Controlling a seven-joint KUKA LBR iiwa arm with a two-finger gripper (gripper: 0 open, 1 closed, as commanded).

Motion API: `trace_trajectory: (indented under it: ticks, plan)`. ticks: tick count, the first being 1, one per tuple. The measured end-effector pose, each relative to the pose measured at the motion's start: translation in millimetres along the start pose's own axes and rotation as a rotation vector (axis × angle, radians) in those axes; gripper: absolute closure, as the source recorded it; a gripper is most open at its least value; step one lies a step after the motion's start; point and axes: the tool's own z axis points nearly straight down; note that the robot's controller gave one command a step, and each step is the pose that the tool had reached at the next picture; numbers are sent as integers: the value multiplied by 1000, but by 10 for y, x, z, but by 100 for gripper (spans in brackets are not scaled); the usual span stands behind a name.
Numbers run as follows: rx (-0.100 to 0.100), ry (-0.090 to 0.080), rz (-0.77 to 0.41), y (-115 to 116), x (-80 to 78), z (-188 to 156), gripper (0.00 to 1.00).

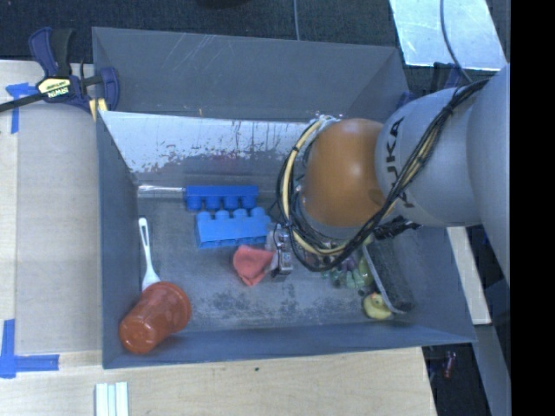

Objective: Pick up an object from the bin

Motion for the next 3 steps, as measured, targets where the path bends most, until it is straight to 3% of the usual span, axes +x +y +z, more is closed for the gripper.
trace_trajectory:
  ticks: [1, 2, 3]
  plan:
    - [-1, -15, -57, 4, -108, -295, 100]
    - [0, -4, -68, 19, -114, -760, 100]
    - [0, -3, -51, 17, -101, -1450, 100]
